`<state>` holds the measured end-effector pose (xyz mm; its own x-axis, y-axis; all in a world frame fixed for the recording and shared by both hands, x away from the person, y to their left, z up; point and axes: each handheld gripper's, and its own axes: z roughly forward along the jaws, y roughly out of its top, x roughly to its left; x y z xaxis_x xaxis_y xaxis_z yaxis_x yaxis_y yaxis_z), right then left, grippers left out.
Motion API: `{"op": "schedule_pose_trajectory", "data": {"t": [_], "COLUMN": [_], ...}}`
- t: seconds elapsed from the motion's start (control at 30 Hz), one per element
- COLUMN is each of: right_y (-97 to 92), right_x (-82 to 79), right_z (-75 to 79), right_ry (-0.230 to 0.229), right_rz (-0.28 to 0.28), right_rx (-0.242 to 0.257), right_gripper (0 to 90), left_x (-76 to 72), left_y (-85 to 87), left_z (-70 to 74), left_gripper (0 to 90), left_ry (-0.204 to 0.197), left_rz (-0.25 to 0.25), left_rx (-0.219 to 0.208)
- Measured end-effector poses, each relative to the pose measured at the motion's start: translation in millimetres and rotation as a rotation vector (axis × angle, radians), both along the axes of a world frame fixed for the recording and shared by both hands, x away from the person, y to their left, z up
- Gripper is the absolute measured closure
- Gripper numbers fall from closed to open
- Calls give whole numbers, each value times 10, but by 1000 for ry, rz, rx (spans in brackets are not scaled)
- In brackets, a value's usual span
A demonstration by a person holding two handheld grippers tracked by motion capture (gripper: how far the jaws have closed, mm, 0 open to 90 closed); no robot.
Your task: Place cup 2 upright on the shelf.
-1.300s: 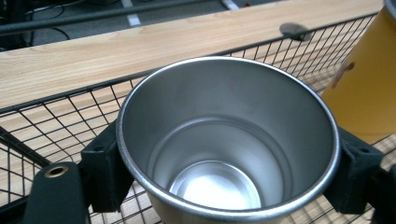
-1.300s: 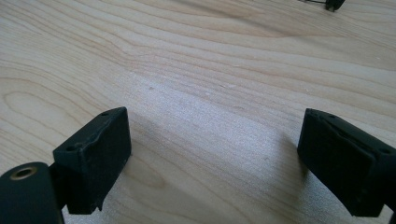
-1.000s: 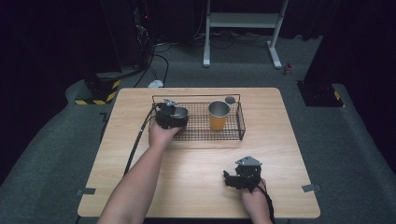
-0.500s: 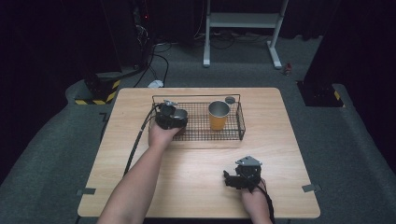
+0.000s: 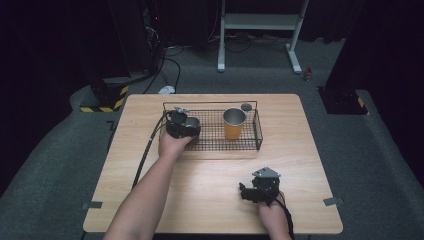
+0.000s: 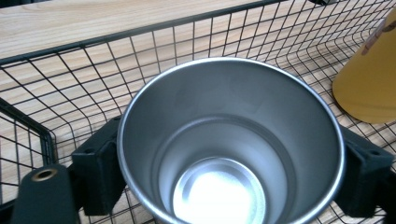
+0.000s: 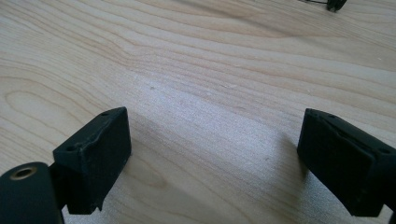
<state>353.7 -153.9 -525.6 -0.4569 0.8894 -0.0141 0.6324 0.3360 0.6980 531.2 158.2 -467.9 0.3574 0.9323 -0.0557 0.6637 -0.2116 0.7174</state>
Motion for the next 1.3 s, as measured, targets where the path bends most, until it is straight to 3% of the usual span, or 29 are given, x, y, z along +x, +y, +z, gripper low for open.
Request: {"op": "schedule_pose_trajectory", "data": {"t": [0.27,0.43,0.63,1.3], "right_y": [0,0,0,0], "right_x": [0,0,0,0], "right_z": [0,0,0,0], "right_ry": [0,0,0,0], "right_rz": [0,0,1,0], "right_rx": [0,0,-1,-1], "right_gripper": [95,95,95,95], "left_x": [-13,-59,-117,-395], "left_y": [26,53,84,199], "left_z": [72,171,256,325], "left_gripper": [0,0,0,1], "left_ry": [-22,-66,-92,-127], "left_rz": [7,0,-18,-43], "left_rx": [-42,-48,-54,-73]}}
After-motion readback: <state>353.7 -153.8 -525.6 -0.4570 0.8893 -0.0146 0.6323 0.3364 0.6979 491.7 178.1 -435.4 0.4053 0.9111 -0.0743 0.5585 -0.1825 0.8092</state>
